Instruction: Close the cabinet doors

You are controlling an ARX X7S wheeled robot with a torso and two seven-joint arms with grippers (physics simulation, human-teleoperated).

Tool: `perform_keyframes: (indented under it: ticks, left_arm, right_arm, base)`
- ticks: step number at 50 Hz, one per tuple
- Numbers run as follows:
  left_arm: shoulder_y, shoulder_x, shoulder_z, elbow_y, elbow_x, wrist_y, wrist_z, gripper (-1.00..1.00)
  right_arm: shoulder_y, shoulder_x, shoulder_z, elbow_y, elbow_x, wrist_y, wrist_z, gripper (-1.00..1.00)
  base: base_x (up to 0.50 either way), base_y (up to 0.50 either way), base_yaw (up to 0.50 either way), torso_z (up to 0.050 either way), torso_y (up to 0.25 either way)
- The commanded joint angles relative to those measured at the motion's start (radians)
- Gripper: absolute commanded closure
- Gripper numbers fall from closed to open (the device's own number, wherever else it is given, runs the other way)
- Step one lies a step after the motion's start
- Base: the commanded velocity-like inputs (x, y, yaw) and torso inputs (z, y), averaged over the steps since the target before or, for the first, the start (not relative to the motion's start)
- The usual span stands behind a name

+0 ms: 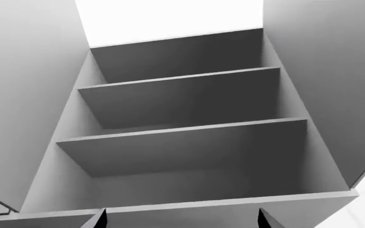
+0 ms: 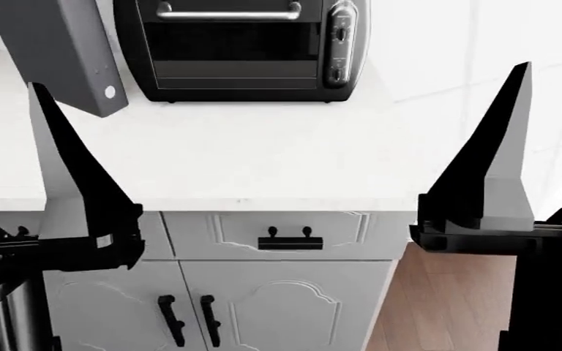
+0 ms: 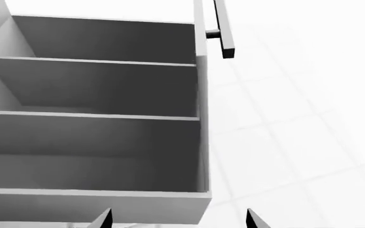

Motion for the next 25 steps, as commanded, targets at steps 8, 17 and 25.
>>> perform_keyframes:
  ticks: [8, 17, 25]
  left_arm:
    - [0.0, -0.015, 0.009, 0.003, 0.001, -0.001, -0.019, -1.0]
    - [-0.001, -0.022, 0.012, 0.003, -0.002, -0.001, -0.026, -1.0]
    - [0.002, -0.028, 0.017, 0.001, -0.002, 0.003, -0.032, -1.0]
  right_arm:
    - [0.009, 0.024, -0.011, -0.008, 0.017, 0.012, 0.012, -1.0]
    - [-0.012, 0.031, -0.017, 0.006, 0.02, -0.024, 0.017, -1.0]
    - [-0.02, 0.038, -0.023, 0.014, 0.023, -0.038, 0.023, -1.0]
  base:
    - [0.5, 0.0, 0.0, 0.0, 0.0]
    - [0.5, 0.0, 0.0, 0.0, 0.0]
    - [0.5, 0.0, 0.0, 0.0, 0.0]
